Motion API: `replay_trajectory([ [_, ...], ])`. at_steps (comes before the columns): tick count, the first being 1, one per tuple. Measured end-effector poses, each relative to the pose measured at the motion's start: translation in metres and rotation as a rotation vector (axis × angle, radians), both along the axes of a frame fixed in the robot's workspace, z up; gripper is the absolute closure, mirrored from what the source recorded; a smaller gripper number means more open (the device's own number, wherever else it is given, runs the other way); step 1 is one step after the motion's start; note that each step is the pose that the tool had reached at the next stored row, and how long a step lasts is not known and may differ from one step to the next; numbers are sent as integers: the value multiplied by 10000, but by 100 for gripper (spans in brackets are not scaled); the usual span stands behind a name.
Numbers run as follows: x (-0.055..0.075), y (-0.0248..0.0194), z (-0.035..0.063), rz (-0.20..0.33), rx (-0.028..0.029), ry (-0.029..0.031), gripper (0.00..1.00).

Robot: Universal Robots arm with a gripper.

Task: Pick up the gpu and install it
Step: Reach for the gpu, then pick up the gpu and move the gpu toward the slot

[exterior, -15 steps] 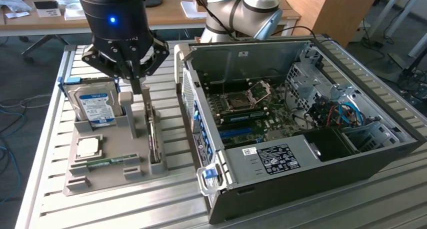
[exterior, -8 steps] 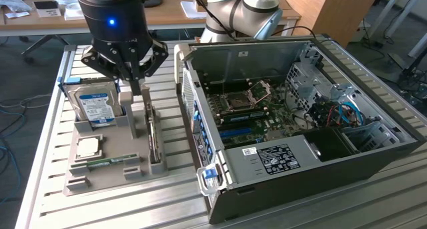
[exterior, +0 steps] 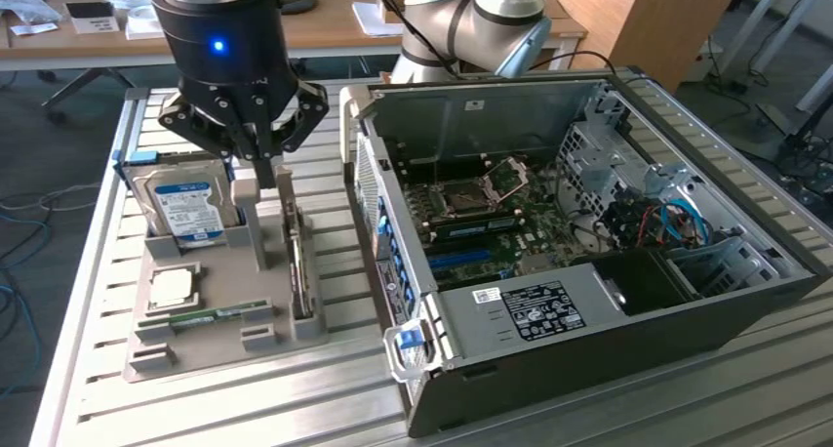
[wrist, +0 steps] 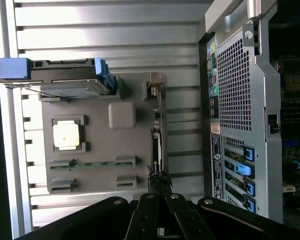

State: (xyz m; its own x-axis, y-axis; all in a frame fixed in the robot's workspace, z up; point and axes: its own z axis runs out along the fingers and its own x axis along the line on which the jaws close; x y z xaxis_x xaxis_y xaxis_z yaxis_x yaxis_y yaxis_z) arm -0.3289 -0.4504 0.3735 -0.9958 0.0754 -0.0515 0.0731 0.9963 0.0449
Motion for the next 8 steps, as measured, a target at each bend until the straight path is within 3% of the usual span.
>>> replay_trajectory([
  [8,0,-1,0,2,0,0,89],
])
